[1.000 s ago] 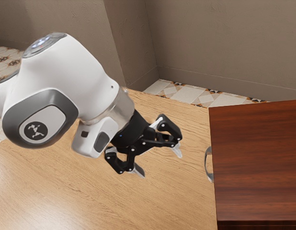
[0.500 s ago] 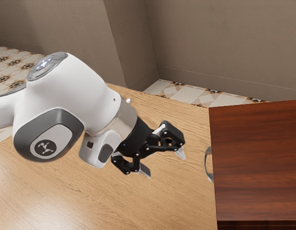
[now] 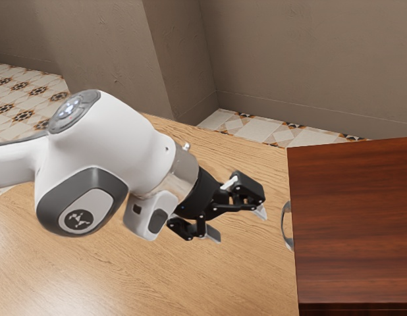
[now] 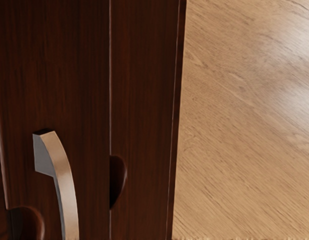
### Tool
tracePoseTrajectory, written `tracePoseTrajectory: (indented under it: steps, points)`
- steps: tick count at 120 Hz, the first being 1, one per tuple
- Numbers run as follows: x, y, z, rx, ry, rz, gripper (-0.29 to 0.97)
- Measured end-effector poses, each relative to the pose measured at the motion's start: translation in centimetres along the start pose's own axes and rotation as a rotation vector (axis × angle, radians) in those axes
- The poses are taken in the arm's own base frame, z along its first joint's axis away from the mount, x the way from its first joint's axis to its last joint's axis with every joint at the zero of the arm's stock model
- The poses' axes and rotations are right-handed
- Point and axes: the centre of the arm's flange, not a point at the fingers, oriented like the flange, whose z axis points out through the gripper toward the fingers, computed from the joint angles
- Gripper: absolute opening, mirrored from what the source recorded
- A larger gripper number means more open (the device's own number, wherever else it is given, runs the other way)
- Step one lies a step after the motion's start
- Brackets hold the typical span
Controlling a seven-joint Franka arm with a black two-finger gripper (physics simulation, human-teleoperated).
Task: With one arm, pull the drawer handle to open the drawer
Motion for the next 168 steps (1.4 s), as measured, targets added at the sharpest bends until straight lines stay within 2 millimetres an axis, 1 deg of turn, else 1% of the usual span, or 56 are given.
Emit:
tracePoseTrajectory:
  steps: [21,37,50,81,97,103,116,135,149,168]
  points:
    - [0.2,0.0,1.9,-0.02,-0.011,0.011,0.68]
    - [0.3,0.1,2.3,-0.011,-0.016,0.014,0.68]
    - [0.0,0.3,2.7,-0.006,-0.021,0.009,0.68]
    - [-0.1,-0.3,3.8,-0.005,-0.046,0.02,0.68]
    - [-1.0,0.1,3.9,0.012,-0.047,-0.006,0.68]
    - [-1.2,0.2,4.2,0.017,-0.036,-0.016,0.68]
    - [-1.0,-0.3,4.7,0.031,-0.018,-0.015,0.68]
    - [-1.0,-0.3,5.5,0.029,-0.022,-0.009,0.68]
    - [-0.6,-0.5,6.0,0.026,-0.024,0.002,0.68]
    - [-0.7,0.1,6.5,0.017,-0.024,0.001,0.68]
